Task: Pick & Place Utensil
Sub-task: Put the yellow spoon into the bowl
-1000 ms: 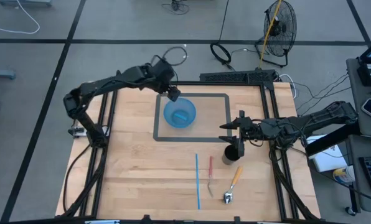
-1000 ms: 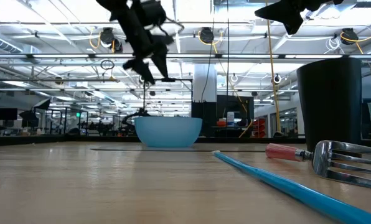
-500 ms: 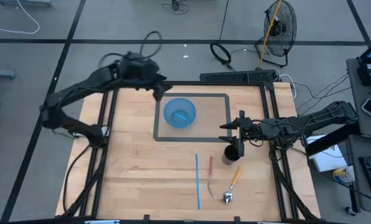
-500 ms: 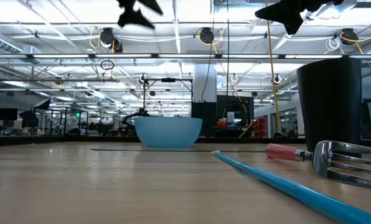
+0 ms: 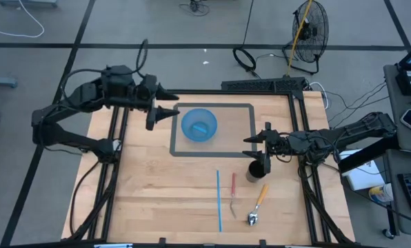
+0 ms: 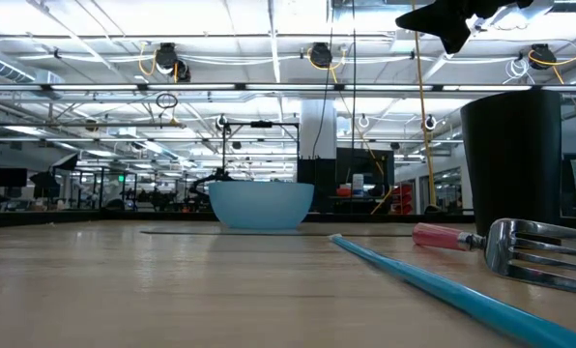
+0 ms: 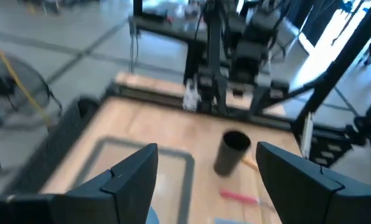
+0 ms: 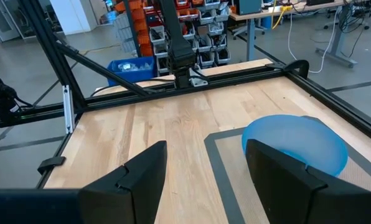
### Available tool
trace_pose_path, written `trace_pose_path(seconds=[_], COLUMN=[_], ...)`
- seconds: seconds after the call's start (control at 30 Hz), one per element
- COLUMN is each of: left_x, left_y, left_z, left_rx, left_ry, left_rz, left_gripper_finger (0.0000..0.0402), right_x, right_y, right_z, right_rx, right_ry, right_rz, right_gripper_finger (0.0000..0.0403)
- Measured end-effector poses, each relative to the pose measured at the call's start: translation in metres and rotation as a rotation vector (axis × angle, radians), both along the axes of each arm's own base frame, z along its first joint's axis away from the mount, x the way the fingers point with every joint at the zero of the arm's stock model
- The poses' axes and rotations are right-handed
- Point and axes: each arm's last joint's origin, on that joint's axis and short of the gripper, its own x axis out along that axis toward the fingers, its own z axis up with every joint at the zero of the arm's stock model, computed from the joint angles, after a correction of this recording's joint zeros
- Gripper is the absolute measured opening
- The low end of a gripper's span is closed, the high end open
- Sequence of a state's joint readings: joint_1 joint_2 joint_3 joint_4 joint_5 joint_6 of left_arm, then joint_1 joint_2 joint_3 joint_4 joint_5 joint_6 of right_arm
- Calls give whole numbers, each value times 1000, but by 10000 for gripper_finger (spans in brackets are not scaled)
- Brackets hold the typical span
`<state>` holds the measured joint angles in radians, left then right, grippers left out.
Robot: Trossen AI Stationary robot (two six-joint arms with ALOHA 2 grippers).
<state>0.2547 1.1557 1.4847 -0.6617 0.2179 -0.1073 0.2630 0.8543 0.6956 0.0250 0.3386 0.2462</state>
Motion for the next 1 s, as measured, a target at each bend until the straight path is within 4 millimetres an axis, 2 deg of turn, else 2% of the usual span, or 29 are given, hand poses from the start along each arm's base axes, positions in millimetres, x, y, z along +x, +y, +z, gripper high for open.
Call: trace_pose_path(seconds=[0.2, 0.4, 0.67, 0.8, 1.0], left_x=[7, 13, 18, 19, 20], left_y=[-9, -11, -10, -15, -19], left_z=[-17, -38, -66, -71, -71], left_rx=[-32, -75, -182, -187, -185], left_ry=[104, 168, 243, 258, 264], left_rz=[-41, -3, 33, 17, -1], left_gripper_finger=[273, 273, 273, 273, 273], right_x=[0, 0, 1, 0, -7], right_y=[0, 1, 4, 10, 27], right_z=[0, 0, 3, 8, 10], right_rx=[0, 14, 133, 260, 386], right_ry=[0, -2, -30, -59, 30], right_rz=[1, 30, 108, 207, 295], right_gripper_finger=[215, 215, 214, 204, 181])
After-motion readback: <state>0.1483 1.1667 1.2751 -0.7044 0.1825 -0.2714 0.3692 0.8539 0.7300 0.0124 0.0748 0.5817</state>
